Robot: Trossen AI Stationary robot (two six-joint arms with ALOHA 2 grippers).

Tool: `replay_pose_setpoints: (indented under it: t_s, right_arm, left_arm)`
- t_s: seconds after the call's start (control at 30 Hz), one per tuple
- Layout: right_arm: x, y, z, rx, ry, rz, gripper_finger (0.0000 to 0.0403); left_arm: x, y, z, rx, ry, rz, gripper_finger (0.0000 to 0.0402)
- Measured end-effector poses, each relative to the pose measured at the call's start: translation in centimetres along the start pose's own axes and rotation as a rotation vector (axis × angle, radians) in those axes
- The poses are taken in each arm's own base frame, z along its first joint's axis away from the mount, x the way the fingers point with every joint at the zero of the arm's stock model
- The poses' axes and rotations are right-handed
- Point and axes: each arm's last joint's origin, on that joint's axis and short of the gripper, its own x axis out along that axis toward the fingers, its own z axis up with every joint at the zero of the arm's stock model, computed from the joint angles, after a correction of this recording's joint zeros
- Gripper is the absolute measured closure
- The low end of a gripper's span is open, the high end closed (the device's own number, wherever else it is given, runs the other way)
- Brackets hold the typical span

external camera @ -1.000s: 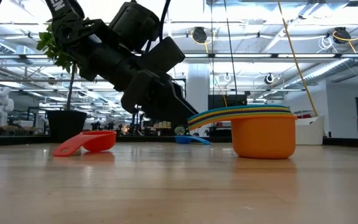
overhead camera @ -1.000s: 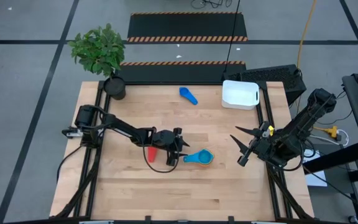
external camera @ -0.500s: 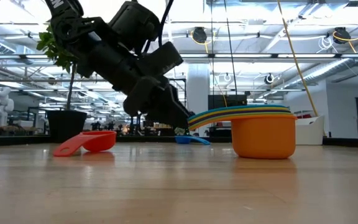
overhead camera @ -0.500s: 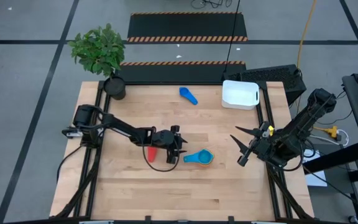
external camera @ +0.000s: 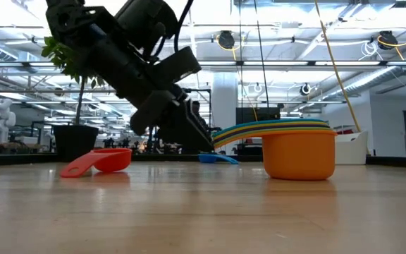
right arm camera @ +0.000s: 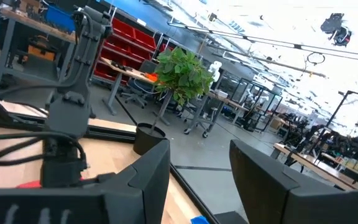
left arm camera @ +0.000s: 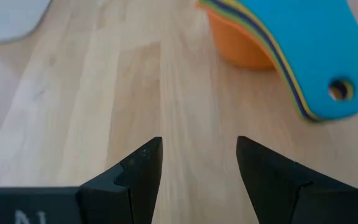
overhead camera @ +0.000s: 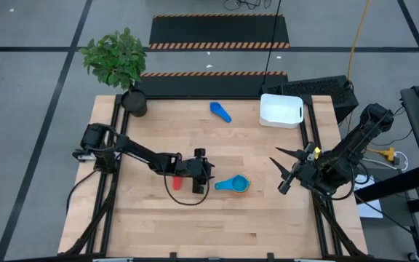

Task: Nest measuring cups in basket
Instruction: Stack the red measuring cup on top of the light blue measuring cup

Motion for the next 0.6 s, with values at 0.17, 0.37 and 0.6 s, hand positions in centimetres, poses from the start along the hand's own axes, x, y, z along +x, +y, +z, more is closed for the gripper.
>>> replay_pose_setpoints:
  t_s: [0.17,0.37,0.6]
  right_arm:
    - [0.0,-0.2,0.1,-0.017,-0.003,-0.004,0.0243]
    - [0.0,-0.5,0.4,-0.015,-0.051,0.017,0.0243]
    - [0.3,-1.1,0.6,-0.017,-0.098,0.027,0.0243]
  left_arm:
    - [-1.1,-0.1,0.2,-0.061,0.053,0.042,0.0192]
    - [-2.2,-0.3,0.0,-0.153,0.122,0.122,0.0192]
    - [-4.3,-0.9,-0.2,-0.361,0.2,0.184,0.0192]
